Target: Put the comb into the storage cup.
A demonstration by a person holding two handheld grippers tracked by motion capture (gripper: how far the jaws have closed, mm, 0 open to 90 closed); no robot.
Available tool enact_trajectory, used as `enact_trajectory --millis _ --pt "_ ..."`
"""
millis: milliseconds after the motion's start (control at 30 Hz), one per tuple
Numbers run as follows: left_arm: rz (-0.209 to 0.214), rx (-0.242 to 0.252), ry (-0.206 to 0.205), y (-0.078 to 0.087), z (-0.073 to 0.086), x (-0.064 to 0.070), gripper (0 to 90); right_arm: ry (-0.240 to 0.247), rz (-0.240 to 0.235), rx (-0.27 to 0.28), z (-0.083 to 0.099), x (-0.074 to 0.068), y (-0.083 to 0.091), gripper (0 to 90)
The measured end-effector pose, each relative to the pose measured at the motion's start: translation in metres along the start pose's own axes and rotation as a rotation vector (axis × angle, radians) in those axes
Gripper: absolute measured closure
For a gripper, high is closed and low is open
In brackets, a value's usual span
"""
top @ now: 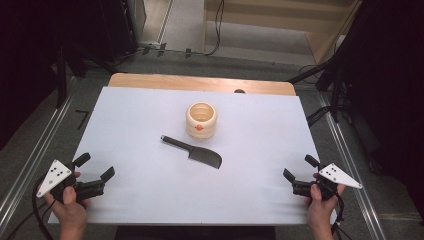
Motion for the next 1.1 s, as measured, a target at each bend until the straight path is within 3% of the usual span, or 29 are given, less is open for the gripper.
enact_trajectory --millis 133,267,300,533,633,733,967,1100 --pt "0.011 0.014 0.015 0.0 -0.005 0.003 0.9 0.019 -0.009 0.002 0.0 -0.002 -0.002 0.0" --pt "0.022 0.018 -0.019 -0.003 -0.016 0.016 0.8 0.036 -0.024 -0.009 0.001 -0.005 -0.003 0.0" --pt "0.049 0.016 -0.03 -0.006 -0.022 0.025 0.9 0.039 -0.027 -0.008 0.0 -0.005 -0.003 0.0" --pt "0.095 -0.003 -0.043 -0.016 -0.04 0.04 0.9 0.038 -0.033 -0.008 0.001 -0.005 -0.004 0.0" --pt "0.112 -0.01 -0.067 -0.023 -0.051 0.046 1.0 0.039 -0.042 -0.01 0.001 -0.006 -0.004 0.0" --pt "0.16 -0.027 -0.105 -0.036 -0.064 0.056 1.0 0.041 -0.045 -0.008 0.001 -0.006 -0.004 0.0" --pt "0.164 -0.055 -0.153 -0.056 -0.076 0.065 6.5 0.043 -0.053 -0.015 0.002 -0.007 -0.004 0.0" --pt "0.216 -0.083 -0.201 -0.066 -0.08 0.076 7.6 0.052 -0.059 -0.017 0.002 -0.007 -0.005 0.0"
Point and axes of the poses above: each handheld gripper's, and its own axes: y roughly backward along the jaws, z roughly out of its underside, x roughly to its right, the point moved 10 cm from there along -y, roughly forward along the jaws, and after that the axes turned 14 degrees about -z, right-handed, at the moved point
